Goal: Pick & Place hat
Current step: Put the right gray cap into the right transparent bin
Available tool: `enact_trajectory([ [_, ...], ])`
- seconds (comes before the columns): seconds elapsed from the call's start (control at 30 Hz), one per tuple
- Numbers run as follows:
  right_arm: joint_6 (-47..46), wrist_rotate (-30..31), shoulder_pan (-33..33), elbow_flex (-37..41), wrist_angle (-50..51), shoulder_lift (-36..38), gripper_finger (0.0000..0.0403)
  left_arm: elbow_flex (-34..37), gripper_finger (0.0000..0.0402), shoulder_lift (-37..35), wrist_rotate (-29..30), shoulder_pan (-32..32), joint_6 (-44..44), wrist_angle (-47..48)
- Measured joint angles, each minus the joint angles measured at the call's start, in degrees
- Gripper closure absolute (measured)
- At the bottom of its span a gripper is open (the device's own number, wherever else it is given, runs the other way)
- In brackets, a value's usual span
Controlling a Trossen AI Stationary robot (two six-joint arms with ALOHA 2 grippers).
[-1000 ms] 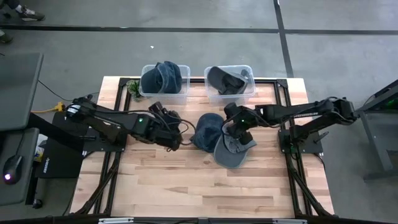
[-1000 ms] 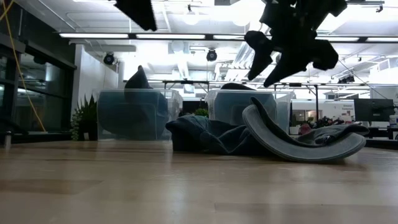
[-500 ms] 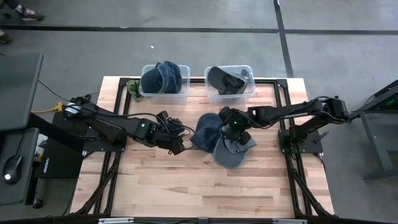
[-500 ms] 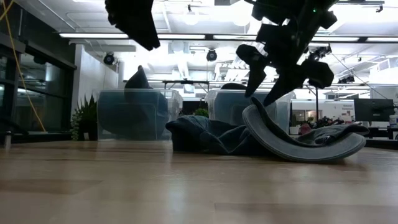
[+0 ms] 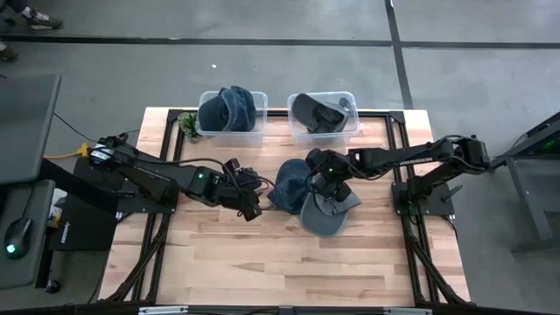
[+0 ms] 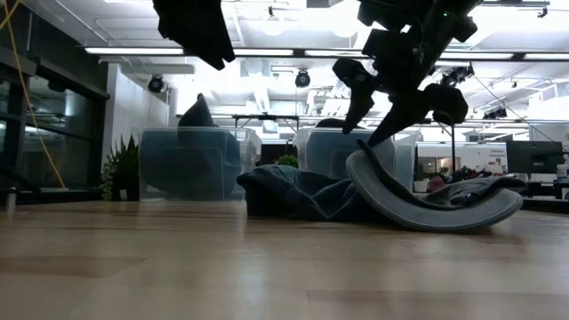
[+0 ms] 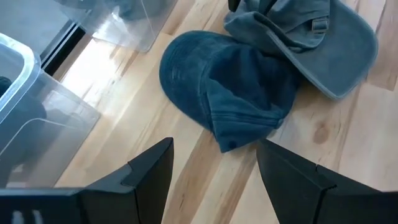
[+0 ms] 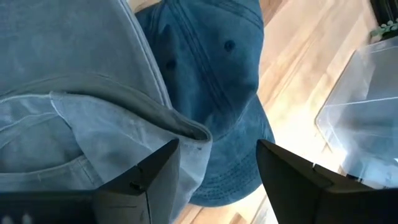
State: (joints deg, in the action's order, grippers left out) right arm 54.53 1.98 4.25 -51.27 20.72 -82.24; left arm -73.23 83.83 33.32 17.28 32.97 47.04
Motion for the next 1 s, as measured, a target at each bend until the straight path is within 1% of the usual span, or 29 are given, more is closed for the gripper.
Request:
enact_trajectory([
  [0.2,0.0,-1.0,0.2,0.0,-1.4,-2.5,0.0196,0.0,0.0175,0.0,-1.5,0.0,-0.2,-0.3],
  [0.37,0.0,-1.5,0.2,0.0,-1.6,-5.6,0.0196,0.0,0.0175,0.0,-1.6,0.0,-0.5,-0.5],
  [0.6,-1.0,-2.6,0.2,0.0,-0.5,-6.5,0.0203,0.0,0.0175,0.0,-1.6,0.0,-0.7,-0.6],
  [0.77,-1.7,-2.6,-0.5,0.0,0.4,-6.5,0.0238,0.0,0.0175,0.0,-1.7,0.0,-1.2,-0.6],
  [1.0,-1.9,-1.6,-3.0,-1.1,0.6,-6.5,0.0318,0.0,0.0175,0.0,-1.7,0.0,-1.2,-0.6],
])
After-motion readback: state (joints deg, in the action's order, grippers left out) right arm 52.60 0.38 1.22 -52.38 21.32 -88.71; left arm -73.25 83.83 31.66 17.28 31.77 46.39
